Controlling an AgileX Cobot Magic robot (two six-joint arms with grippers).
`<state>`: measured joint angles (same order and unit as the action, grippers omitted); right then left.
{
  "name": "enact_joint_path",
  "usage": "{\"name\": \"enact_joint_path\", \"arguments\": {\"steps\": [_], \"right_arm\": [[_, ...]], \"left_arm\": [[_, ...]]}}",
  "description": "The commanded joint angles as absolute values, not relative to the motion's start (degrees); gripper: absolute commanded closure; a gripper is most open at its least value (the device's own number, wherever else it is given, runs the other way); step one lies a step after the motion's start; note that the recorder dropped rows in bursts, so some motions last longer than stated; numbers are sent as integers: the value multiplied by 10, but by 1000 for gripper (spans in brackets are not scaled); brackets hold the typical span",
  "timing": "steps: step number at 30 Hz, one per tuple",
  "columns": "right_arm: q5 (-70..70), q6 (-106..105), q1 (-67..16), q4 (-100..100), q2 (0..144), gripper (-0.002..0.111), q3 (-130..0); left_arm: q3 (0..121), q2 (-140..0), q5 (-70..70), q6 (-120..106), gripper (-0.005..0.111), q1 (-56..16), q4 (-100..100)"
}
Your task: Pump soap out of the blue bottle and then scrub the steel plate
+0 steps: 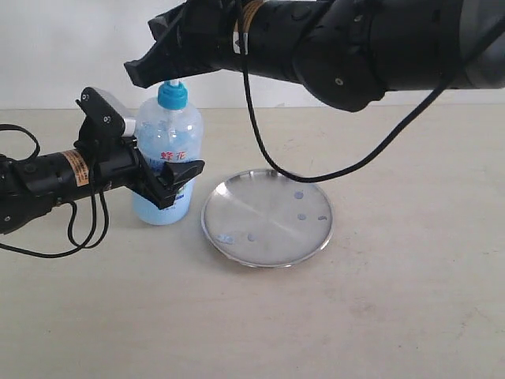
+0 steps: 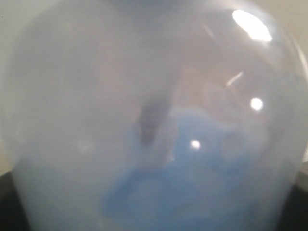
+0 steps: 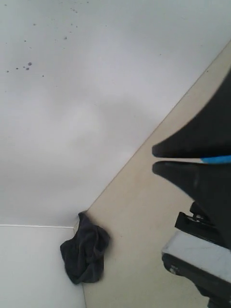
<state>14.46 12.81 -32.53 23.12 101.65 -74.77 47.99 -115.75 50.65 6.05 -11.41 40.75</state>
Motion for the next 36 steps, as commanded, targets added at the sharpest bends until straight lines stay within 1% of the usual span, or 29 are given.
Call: {"name": "enact_joint_path", "arguments": {"steps": [1,9,17,23,29,36], "right_arm": [[115,118,-325,223,1035,107,-758],[96,119,-325,222,1046,107,-761],[15,135,-325,213,1047,107,-760],[-18,161,-325,213,1047,107,-760],[-19,162,-331,212,1074,107,-753],[20,161,-350,212,1084,107,-753]], "left_arm": [[474,-1167,434,48,103,-119,424],[474,-1167,434,48,103,-119,424],[474,-1167,434,48,103,-119,424],[474,-1167,434,48,103,-119,425],[474,-1167,434,48,103,-119,425],[474,-1167,434,46,103,-119,425]]}}
